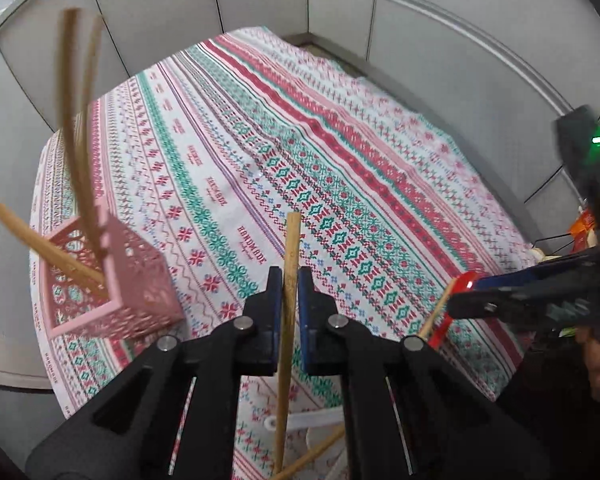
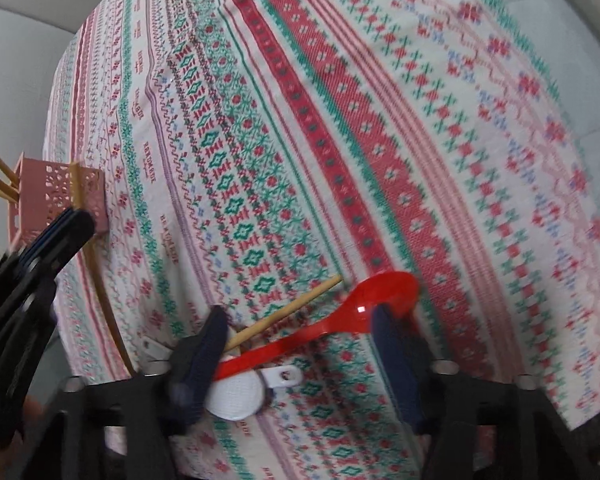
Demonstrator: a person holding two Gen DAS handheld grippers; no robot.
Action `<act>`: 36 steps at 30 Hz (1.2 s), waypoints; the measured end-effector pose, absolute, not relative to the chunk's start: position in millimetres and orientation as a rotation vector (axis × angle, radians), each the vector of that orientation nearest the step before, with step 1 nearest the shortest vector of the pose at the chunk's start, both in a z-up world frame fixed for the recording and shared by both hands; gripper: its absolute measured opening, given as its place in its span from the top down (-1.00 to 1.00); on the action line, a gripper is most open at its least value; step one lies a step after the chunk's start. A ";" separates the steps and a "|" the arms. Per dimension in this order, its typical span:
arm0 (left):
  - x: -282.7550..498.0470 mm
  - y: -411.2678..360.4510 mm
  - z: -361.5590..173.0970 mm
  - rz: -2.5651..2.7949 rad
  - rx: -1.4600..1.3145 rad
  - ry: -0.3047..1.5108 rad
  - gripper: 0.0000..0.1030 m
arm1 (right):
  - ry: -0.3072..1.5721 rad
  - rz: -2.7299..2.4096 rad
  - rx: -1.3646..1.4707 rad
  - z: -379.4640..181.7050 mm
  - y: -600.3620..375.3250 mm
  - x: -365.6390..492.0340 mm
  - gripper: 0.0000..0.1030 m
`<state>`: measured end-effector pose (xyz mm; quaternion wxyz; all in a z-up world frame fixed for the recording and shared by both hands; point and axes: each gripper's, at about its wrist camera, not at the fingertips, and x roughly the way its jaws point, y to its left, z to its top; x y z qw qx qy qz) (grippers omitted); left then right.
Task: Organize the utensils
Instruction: 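Close the left tool on a wooden chopstick while the right tool grasps another chopstick, then lift the chopsticks upright and carry both tools over the pink basket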
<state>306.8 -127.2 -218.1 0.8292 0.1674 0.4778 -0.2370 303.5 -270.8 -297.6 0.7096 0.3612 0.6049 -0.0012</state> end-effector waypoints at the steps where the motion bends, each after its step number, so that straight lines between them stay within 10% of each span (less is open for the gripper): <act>1: 304.2 -124.2 -214.4 -0.505 0.349 1.008 0.84 | 1.345 0.002 0.819 -299.7 -269.3 305.4 0.13; 19: 296.1 -84.1 -200.7 -0.498 0.293 0.979 0.84 | 1.334 -0.051 1.136 -340.6 -274.8 329.7 0.83; 36: 275.7 -48.0 -148.1 -0.508 0.173 0.852 0.84 | 1.122 0.112 1.115 -257.7 -267.2 319.1 0.90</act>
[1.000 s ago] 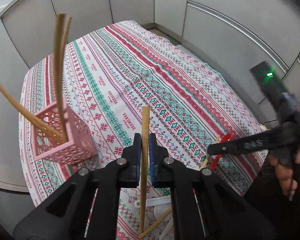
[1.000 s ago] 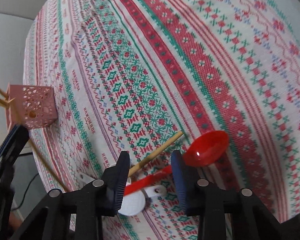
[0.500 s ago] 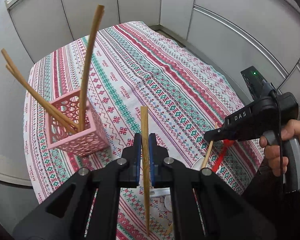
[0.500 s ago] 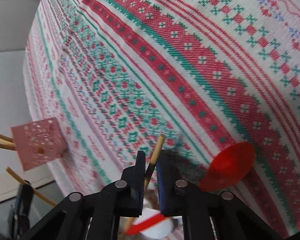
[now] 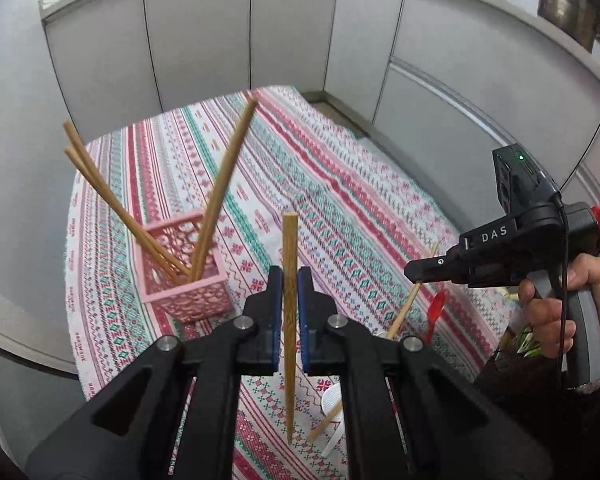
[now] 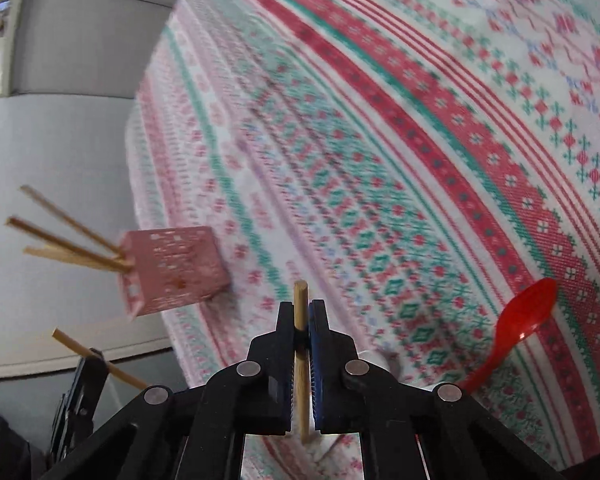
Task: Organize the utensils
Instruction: 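Lift the chopsticks upright and carry both tools over the pink basket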
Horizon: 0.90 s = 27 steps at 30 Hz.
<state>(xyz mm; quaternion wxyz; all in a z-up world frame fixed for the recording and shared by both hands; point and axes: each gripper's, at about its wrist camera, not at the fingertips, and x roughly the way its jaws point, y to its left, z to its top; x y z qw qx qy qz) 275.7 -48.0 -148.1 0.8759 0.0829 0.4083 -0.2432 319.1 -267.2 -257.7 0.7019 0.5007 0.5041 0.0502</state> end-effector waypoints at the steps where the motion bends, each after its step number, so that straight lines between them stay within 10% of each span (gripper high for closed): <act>1: 273.3 -44.0 -142.0 -0.508 0.163 0.835 0.84 | 1.101 0.122 1.099 -248.8 -265.4 317.6 0.90; 27: 249.1 30.0 -44.0 -0.321 -0.062 0.412 0.85 | 0.651 0.142 0.652 -78.7 -213.1 292.7 0.90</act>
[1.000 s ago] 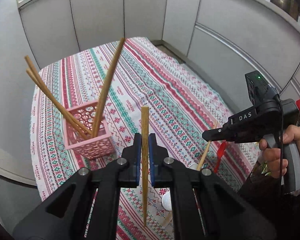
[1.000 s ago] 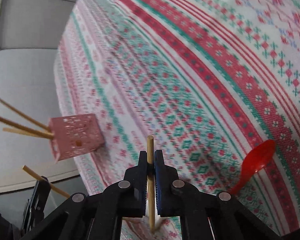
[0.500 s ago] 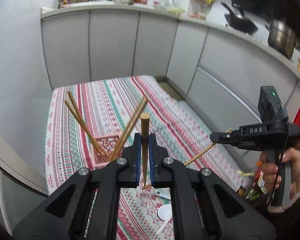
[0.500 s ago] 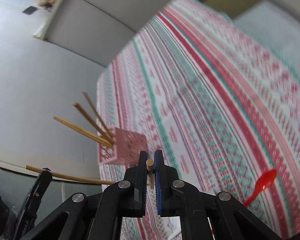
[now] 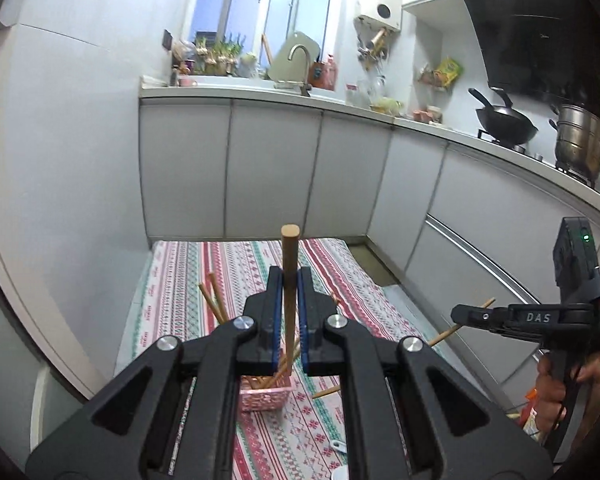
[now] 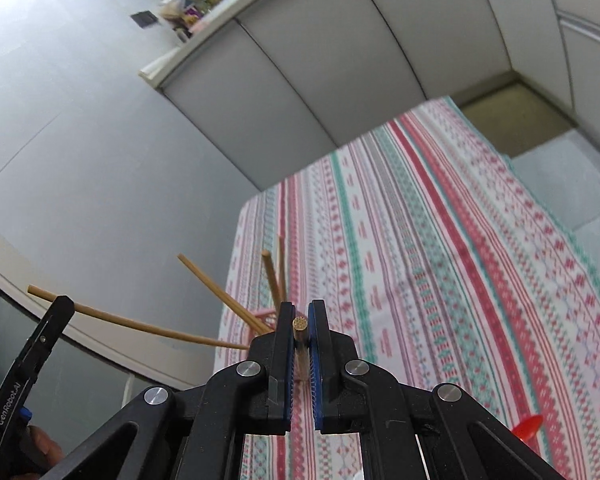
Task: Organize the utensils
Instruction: 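Lift the chopsticks upright and carry both tools over the pink basket, then lower the chopsticks into the pink basket and open both tools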
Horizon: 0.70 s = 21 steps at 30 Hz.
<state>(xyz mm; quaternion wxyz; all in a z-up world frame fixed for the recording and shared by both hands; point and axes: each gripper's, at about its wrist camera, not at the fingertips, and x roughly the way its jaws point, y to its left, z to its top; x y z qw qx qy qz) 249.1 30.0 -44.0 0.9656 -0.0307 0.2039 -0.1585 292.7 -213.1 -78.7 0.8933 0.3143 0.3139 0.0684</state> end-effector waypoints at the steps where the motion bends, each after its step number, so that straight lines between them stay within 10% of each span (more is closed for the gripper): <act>1: 251.5 30.2 -45.4 -0.310 -0.060 0.412 0.85 | 0.646 0.145 0.651 -77.8 -212.1 293.5 0.90; 21: 297.9 27.2 -96.6 -0.210 0.012 0.529 0.85 | 0.578 0.168 0.586 -68.6 -178.8 325.4 0.90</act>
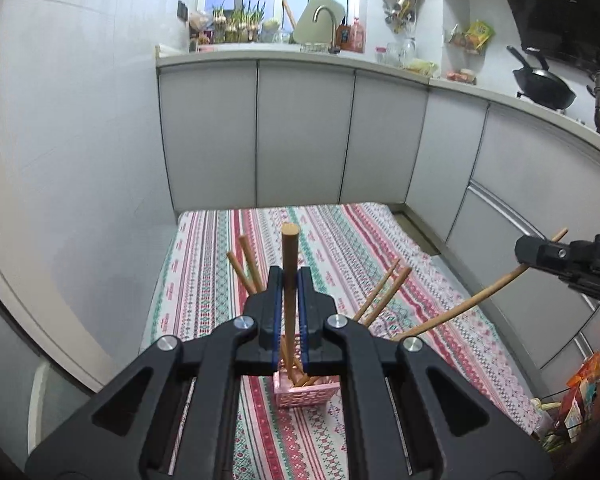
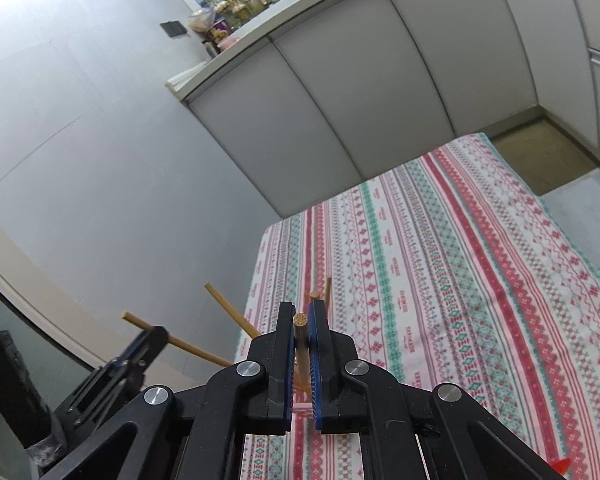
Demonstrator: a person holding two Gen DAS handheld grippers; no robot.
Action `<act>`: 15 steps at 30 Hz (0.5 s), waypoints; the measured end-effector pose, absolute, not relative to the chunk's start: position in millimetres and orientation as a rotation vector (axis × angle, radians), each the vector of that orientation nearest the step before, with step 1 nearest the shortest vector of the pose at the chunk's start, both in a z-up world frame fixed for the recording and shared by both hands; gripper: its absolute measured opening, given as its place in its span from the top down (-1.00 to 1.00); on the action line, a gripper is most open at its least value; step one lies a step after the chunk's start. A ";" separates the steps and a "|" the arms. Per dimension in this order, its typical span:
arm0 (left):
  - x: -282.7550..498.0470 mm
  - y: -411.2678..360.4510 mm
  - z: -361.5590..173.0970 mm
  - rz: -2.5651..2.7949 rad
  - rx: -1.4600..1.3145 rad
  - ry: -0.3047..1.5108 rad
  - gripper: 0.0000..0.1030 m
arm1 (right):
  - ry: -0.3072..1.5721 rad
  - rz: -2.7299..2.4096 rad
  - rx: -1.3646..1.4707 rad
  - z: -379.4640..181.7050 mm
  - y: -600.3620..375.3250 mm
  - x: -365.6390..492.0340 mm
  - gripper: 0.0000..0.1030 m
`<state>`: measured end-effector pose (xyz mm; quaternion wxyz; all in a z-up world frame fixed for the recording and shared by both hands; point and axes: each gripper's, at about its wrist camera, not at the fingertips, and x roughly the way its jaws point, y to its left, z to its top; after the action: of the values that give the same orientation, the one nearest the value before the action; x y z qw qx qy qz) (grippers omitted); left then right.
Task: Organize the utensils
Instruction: 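Lower the chopsticks into the pink basket and open both tools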
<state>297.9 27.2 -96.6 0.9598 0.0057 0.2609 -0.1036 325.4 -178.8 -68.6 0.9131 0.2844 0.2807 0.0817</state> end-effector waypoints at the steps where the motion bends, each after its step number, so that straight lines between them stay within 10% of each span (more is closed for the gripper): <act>1: 299.6 26.9 -99.2 -0.209 0.013 0.540 0.85 | 0.583 0.168 0.575 -69.2 -175.8 327.6 0.90; 11: 312.1 32.3 -121.8 -0.217 -0.040 0.664 0.83 | 0.623 0.177 0.465 -79.8 -145.9 345.8 0.90; 15: 306.2 32.7 -116.9 -0.225 -0.049 0.658 0.49 | 0.626 0.185 0.450 -83.2 -138.2 352.4 0.89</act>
<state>306.2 32.7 -116.9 0.9399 -0.0239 0.3223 -0.1105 352.4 -138.2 -83.2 0.9224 0.2191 0.3050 0.0901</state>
